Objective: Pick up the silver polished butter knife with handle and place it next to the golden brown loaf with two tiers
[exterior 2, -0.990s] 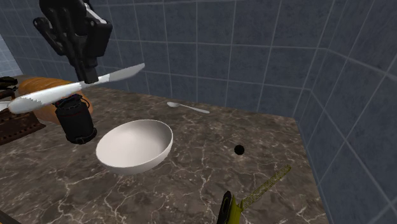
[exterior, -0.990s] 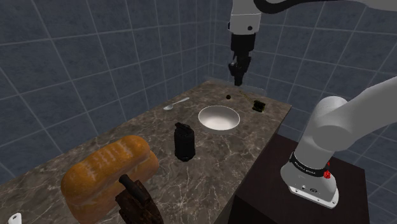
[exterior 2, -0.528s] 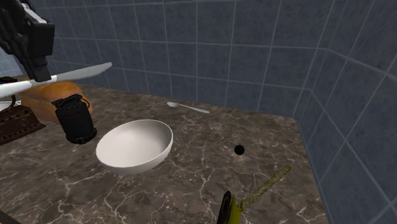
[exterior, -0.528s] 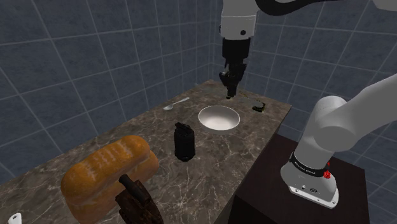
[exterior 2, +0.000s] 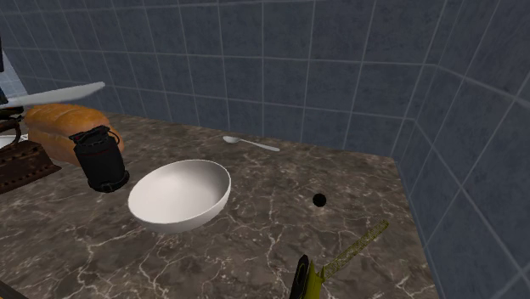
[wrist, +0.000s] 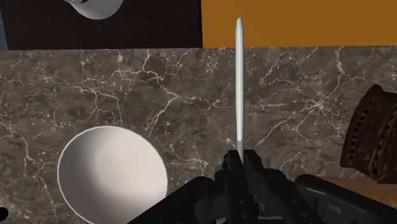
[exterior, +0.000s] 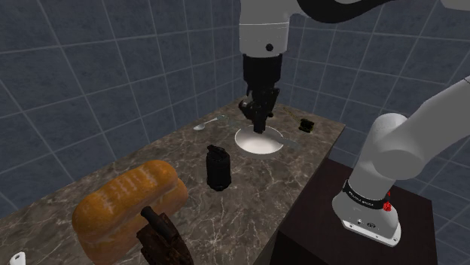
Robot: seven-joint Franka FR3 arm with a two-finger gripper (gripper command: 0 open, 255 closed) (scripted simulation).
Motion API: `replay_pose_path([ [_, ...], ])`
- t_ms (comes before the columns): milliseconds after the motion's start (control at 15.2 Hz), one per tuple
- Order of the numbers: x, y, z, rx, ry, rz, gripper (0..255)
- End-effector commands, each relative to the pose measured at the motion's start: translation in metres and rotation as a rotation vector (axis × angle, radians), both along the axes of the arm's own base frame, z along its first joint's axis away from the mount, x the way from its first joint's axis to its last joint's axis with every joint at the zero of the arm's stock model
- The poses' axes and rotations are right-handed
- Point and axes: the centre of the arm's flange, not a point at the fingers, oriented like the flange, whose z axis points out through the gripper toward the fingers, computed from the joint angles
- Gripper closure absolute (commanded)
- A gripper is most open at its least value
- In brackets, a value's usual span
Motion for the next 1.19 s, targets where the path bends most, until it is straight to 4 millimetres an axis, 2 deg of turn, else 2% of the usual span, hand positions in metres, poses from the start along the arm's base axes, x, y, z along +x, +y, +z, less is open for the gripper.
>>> replay_pose_path([
  [0, -0.003, 0.029, -0.001, 0.001, 0.001, -0.001, 255],
  [858, -0.032, 0.198, -0.001, 0.001, 0.001, -0.001, 255],
  [1122, -0.033, 0.203, -0.017, 0.001, 0.001, -0.001, 255],
])
